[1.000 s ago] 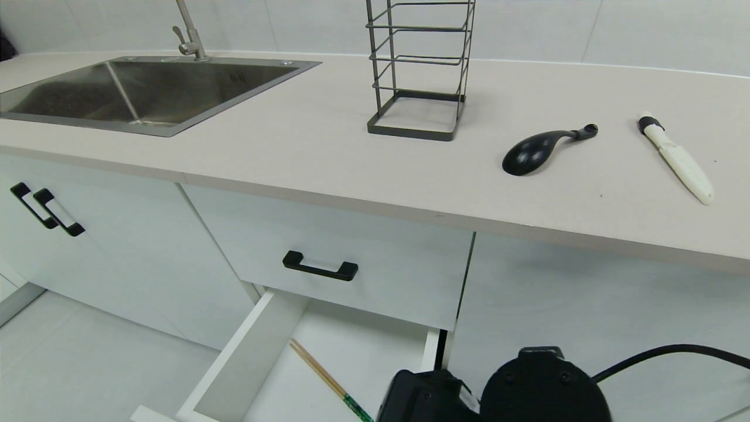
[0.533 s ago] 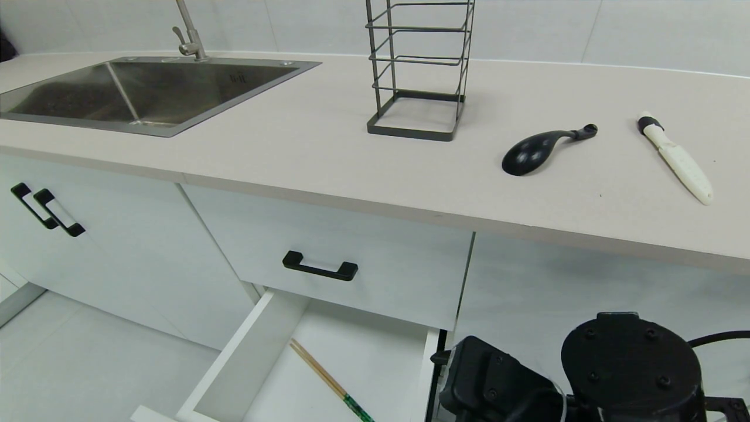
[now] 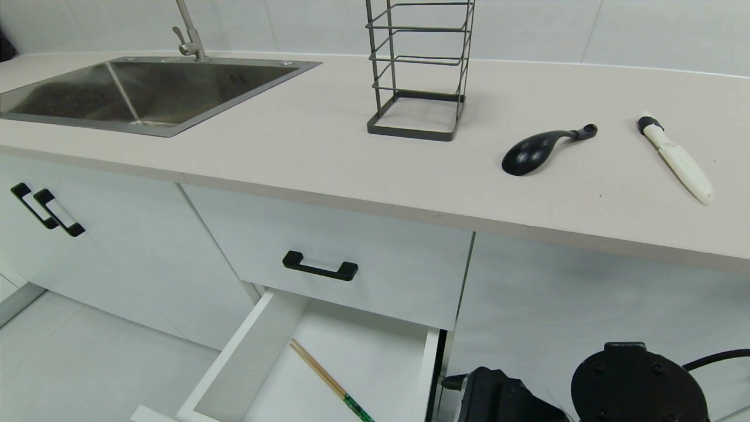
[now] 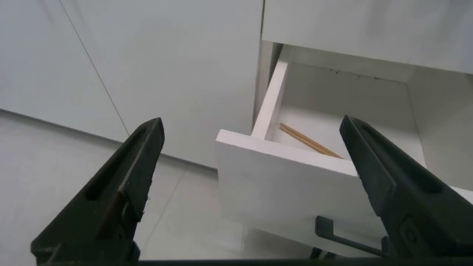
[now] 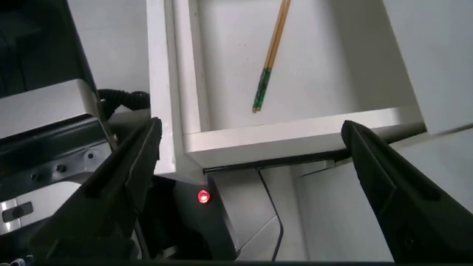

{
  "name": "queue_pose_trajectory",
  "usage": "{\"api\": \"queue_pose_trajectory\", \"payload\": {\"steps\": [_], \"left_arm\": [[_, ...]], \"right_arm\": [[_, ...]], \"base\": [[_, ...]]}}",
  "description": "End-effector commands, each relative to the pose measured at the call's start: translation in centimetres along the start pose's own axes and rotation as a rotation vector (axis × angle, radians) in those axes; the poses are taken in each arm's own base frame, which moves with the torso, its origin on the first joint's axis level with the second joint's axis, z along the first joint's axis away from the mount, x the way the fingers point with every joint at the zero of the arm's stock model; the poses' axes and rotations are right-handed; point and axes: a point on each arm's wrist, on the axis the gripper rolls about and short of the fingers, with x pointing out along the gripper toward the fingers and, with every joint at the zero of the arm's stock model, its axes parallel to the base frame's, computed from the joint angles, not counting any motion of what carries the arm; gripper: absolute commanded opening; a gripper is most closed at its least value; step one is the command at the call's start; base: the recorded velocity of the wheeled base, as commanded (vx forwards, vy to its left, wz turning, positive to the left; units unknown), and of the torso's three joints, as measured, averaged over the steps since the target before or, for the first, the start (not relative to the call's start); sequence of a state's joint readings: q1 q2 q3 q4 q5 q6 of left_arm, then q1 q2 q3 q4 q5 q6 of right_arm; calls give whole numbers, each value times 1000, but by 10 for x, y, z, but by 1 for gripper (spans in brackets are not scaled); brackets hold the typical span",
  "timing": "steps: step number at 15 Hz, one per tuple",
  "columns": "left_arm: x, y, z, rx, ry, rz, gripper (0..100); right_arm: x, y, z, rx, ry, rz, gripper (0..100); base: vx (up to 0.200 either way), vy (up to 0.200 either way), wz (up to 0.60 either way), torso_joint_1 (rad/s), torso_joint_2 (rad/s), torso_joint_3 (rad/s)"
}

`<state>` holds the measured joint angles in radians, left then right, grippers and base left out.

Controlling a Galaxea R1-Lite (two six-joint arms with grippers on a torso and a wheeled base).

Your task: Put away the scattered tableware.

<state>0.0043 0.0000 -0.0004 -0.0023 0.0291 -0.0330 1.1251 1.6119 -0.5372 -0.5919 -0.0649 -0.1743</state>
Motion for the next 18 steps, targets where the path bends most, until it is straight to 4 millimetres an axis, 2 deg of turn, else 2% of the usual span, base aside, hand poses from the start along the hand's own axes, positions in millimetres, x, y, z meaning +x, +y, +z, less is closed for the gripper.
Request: {"api": "queue_pose_trajectory", "payload": {"steps": [1, 4, 9, 18], "left_arm": [[0, 0, 0, -1, 1, 2, 100], [0, 0, 0, -1, 0, -1, 100], [0, 0, 0, -1, 0, 0, 100], [0, 0, 0, -1, 1, 2, 100]], "right_arm": [[7, 2, -5, -4, 9, 3, 100], [15, 3, -7, -4, 16, 6, 100], [16, 3, -4, -11, 4, 5, 100], [15, 12, 12, -69, -48, 26, 100]], "base": [[0, 0, 0, 0, 0, 0], [0, 0, 0, 0, 0, 0], [0, 0, 0, 0, 0, 0], [0, 0, 0, 6, -9, -3]]}}
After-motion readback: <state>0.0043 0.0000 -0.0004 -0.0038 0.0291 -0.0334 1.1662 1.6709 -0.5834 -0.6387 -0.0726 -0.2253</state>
